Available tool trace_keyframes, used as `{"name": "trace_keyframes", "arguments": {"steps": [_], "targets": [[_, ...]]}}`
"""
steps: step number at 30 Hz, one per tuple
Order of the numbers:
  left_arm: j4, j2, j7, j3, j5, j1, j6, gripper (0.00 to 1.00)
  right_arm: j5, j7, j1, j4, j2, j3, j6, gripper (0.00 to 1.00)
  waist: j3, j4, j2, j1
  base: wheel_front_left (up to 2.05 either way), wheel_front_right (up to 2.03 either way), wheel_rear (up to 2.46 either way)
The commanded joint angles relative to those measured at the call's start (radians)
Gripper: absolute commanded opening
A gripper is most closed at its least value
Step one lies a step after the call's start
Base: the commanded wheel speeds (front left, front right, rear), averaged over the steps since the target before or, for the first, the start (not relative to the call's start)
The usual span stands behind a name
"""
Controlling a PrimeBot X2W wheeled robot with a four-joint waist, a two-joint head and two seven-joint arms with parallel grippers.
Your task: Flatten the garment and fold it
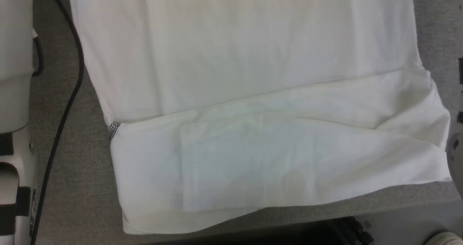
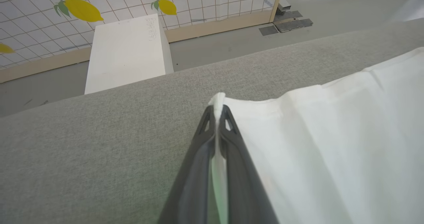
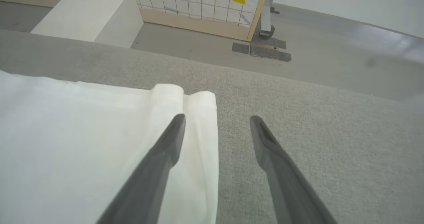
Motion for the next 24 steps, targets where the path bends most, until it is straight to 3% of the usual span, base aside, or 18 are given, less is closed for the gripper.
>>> {"name": "trace_keyframes", "arguments": {"steps": [1,9,10,11,12,13,14,15,19,24], "targets": [[-0.002,-0.009,-0.02,-0.003,0.001,-0.02,-0.008,0.0,-0.026,0.024,-0.028,0.021,-0.001,-0.011,-0.002,1.0,0.038,0.056,-0.0001,-0.0001,0.0,0.0,0.0],[0.006,-0.04,-0.085,-0.022,-0.007,-0.044,-0.026,0.0,-0.151,0.145,-0.103,0.087,0.005,-0.094,-0.002,1.0,0.072,0.106,-0.0001,-0.0001,0.0,0.0,0.0],[0.008,-0.041,-0.09,-0.025,-0.007,-0.045,-0.029,0.0,-0.165,0.166,-0.104,0.093,0.007,-0.1,-0.002,0.96,0.073,0.108,-0.0001,-0.0001,0.0,0.0,0.0],[0.009,-0.041,-0.093,-0.028,-0.008,-0.045,-0.032,0.0,-0.174,0.185,-0.105,0.097,0.008,-0.105,-0.002,0.74,0.074,0.11,-0.0001,-0.0001,0.0,0.0,0.0],[0.01,-0.042,-0.097,-0.032,-0.007,-0.045,-0.034,0.0,-0.184,0.206,-0.105,0.098,0.009,-0.108,-0.002,0.41,0.075,0.111,-0.0001,-0.0001,0.0,0.0,0.0],[0.011,-0.043,-0.101,-0.034,-0.007,-0.045,-0.035,0.0,-0.192,0.22,-0.105,0.096,0.01,-0.11,-0.002,0.32,0.075,0.112,-0.0001,-0.0001,0.0,0.0,0.0],[0.014,-0.042,-0.103,-0.038,-0.007,-0.044,-0.038,0.0,-0.203,0.233,-0.103,0.091,0.009,-0.113,-0.002,0.11,0.074,0.111,-0.0001,-0.0001,0.0,0.0,0.0],[0.016,-0.041,-0.104,-0.041,-0.006,-0.044,-0.04,0.0,-0.212,0.24,-0.099,0.086,0.009,-0.116,-0.002,0.0,0.072,0.11,-0.0001,-0.0001,0.0,0.0,0.0],[0.034,-0.034,-0.114,-0.045,-0.004,-0.039,-0.038,0.0,-0.235,0.255,-0.077,0.057,0.014,-0.127,-0.002,0.0,0.058,0.1,-0.0001,-0.0001,0.0,0.0,0.0],[0.054,-0.025,-0.15,-0.048,-0.005,-0.027,-0.045,0.0,-0.229,0.146,-0.044,0.003,0.009,-0.09,-0.002,0.0,0.029,0.087,-0.0001,-0.0001,0.0,0.0,0.0]]}}
